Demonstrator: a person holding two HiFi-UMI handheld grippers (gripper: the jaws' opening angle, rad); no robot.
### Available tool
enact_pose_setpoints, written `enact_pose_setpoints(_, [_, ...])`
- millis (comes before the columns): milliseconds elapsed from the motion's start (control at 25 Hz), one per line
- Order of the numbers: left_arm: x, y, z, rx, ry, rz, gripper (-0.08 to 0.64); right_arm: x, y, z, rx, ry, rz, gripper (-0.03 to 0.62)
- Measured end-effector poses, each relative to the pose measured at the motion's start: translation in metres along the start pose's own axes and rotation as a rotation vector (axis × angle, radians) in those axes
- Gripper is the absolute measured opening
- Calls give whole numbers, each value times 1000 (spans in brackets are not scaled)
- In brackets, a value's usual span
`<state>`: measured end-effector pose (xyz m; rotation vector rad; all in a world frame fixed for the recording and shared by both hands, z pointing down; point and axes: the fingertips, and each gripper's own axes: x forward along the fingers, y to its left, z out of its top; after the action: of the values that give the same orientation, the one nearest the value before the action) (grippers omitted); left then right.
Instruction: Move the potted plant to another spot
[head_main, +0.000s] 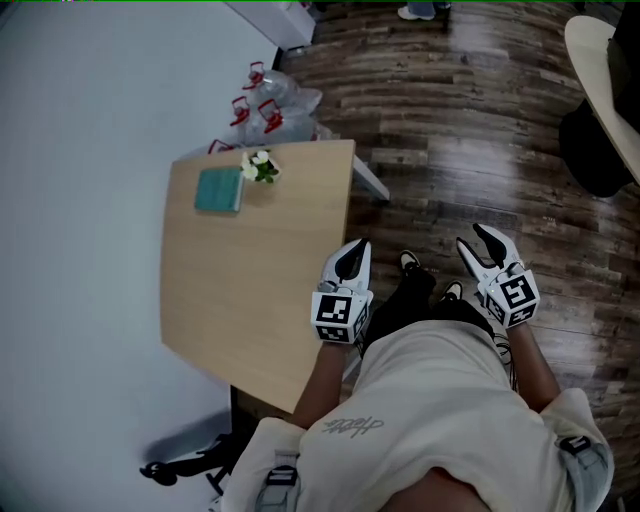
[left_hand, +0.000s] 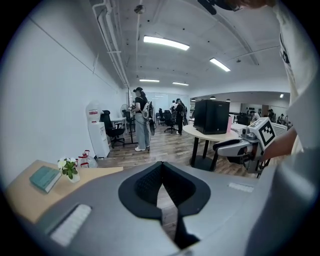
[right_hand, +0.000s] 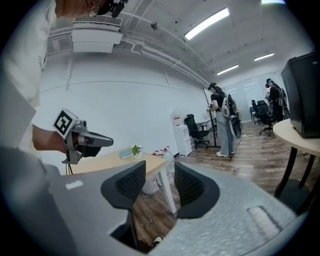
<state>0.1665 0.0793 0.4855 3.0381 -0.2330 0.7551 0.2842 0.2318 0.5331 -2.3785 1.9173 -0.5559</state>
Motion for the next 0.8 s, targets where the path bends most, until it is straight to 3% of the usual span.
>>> enact_pose_setpoints(200, [35,7,1,-19,16,-34,17,13,-12,3,-1,19,-12,183])
enact_pose_setpoints(400, [78,18,30,-19,-34,-98,17,29,-35,18,-4,42,-62,193])
enact_pose_setpoints(560, [102,54,50,-35,-82,-103,17,69,-40,44,-64,52,-37,218])
enact_pose_setpoints(800, [115,111,38,-96,-77,-74,17,125,-33,91,-124,32,-27,258])
